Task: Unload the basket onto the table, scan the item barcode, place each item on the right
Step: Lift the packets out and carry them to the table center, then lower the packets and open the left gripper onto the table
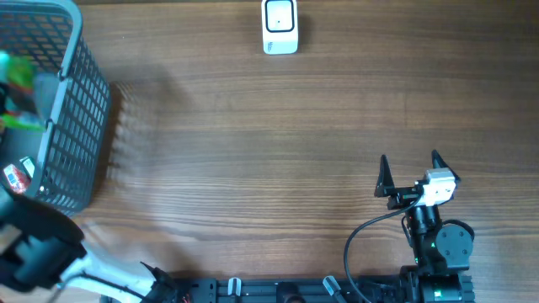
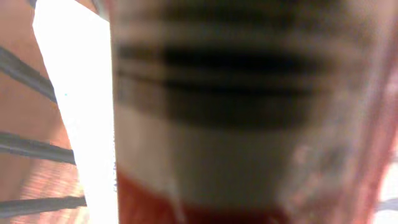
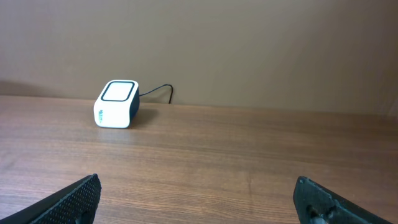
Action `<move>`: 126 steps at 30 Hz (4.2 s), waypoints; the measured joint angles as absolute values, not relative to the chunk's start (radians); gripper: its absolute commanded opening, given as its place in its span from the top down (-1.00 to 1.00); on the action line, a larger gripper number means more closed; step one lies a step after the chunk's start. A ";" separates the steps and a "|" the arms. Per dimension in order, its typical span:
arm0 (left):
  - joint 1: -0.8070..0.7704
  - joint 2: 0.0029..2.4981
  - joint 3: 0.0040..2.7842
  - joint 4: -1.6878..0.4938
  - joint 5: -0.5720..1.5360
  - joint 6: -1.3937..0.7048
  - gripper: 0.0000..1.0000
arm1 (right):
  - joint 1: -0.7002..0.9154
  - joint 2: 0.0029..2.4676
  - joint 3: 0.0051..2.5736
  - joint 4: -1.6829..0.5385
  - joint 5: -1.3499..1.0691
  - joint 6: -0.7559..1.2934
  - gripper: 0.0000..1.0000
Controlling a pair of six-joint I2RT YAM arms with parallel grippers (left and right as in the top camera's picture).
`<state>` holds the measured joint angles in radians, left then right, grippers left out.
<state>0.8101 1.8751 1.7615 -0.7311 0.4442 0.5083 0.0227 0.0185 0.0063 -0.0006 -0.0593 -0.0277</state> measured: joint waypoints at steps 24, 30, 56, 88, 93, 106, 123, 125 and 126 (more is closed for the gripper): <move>0.419 1.248 1.780 -0.697 0.477 -0.057 0.92 | 0.023 0.019 0.006 -0.001 -0.059 -0.028 -1.00; 0.147 1.291 1.784 -1.004 0.476 -0.096 0.92 | 0.023 0.019 0.006 -0.001 -0.059 -0.028 -1.00; -0.546 1.876 1.354 -0.579 0.296 -0.562 0.92 | 0.023 0.019 0.006 -0.001 -0.059 -0.028 -0.99; -0.622 1.876 1.144 -0.490 0.260 -0.491 0.29 | 0.023 0.019 0.006 -0.001 -0.059 -0.028 -0.99; -0.626 1.868 1.146 -0.492 0.260 -0.490 0.46 | 0.023 0.019 0.006 -0.001 -0.059 -0.027 -0.99; -0.766 1.841 1.183 -0.478 0.134 -0.490 0.44 | 0.023 0.019 0.006 -0.001 -0.059 -0.028 -1.00; -0.761 1.862 1.253 -0.490 0.070 -0.467 -0.61 | 0.023 0.019 0.006 -0.001 -0.059 -0.028 -1.00; -0.748 1.852 1.293 -0.529 0.068 -0.456 -0.55 | 0.023 0.019 0.006 -0.001 -0.059 -0.028 -1.00; -0.738 1.848 1.323 -0.562 0.066 -0.451 -0.50 | 0.023 0.019 0.006 -0.001 -0.059 -0.028 -0.99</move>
